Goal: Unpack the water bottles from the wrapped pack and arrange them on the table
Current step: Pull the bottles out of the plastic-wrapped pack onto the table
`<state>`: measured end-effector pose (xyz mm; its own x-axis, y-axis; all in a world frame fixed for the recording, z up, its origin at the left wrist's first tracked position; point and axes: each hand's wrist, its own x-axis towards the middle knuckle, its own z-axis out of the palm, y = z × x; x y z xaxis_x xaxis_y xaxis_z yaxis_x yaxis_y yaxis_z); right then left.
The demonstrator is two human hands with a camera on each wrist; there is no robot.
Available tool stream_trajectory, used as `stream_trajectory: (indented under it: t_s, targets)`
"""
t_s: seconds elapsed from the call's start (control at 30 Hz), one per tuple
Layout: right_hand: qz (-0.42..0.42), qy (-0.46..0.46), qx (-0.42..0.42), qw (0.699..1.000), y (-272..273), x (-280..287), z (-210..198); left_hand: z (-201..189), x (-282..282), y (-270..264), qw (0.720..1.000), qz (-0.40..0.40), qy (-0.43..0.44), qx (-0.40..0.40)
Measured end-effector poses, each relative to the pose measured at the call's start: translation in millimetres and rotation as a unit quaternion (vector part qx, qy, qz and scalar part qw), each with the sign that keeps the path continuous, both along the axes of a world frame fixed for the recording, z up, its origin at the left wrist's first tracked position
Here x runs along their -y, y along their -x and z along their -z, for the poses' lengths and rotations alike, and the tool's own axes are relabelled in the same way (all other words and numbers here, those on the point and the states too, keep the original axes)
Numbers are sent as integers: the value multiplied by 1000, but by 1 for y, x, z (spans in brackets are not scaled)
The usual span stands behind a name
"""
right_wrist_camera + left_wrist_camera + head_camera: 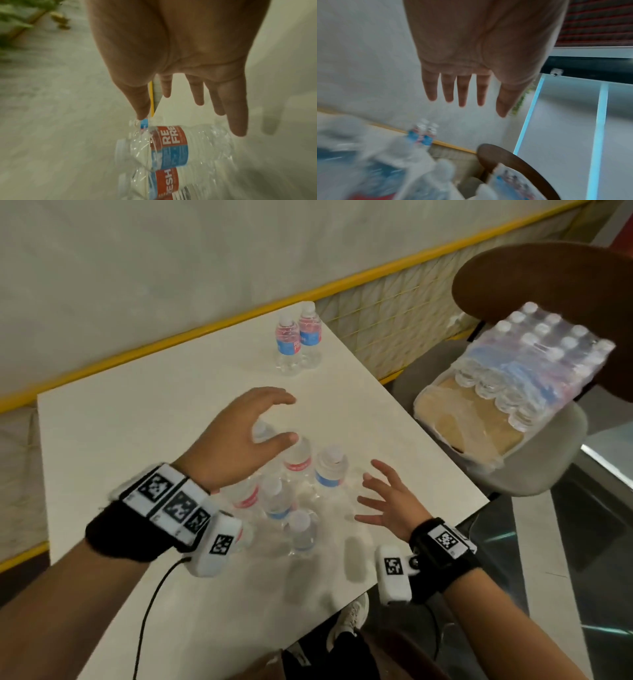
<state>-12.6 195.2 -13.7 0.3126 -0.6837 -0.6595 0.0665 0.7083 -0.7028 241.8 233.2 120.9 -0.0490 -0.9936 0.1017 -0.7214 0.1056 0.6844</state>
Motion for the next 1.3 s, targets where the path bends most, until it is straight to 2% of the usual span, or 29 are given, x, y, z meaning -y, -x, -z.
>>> stream_trajectory:
  t_s: [0.07,0.13,0.2,0.3,0.4,0.53,0.7,0.93,1.0,1.1,1.17,1.23,1.3]
  targets:
    - [1,-55,19,998,-8,-1,10,18,-34,-36,991,-124,39,-34]
    - [-25,-98,34,994,-24,-8,20,41,-66,-67,971,-230,51,-26]
    - [-53,-114,48,991,-39,-17,29,62,-93,-87,957,-289,30,-23]
    - [-62,-117,65,989,-54,-27,39,87,-118,-95,933,-334,-65,-116]
    - [-53,-116,86,988,-62,-35,44,107,-129,-89,913,-329,-120,-209]
    - [-36,-98,92,990,-76,-50,44,125,-130,-84,897,-286,-140,-306]
    - [-9,-85,115,990,-90,-66,45,139,-121,-91,901,-261,-110,-328]
    - [39,-90,124,987,-97,-73,41,125,-116,-93,891,-287,-131,-327]
    - [63,-97,121,986,-86,-66,34,117,-118,-98,893,-325,-131,-282]
    - [139,-90,129,978,-53,-43,21,96,-114,-117,892,-412,-32,-181]
    - [217,-70,138,964,-24,-22,9,73,-98,-122,908,-380,38,-171]
    - [291,-44,152,944,8,3,-1,50,-78,-110,929,-325,42,-174]
    - [350,-22,157,923,38,29,-8,26,-54,-67,953,-244,36,-174]
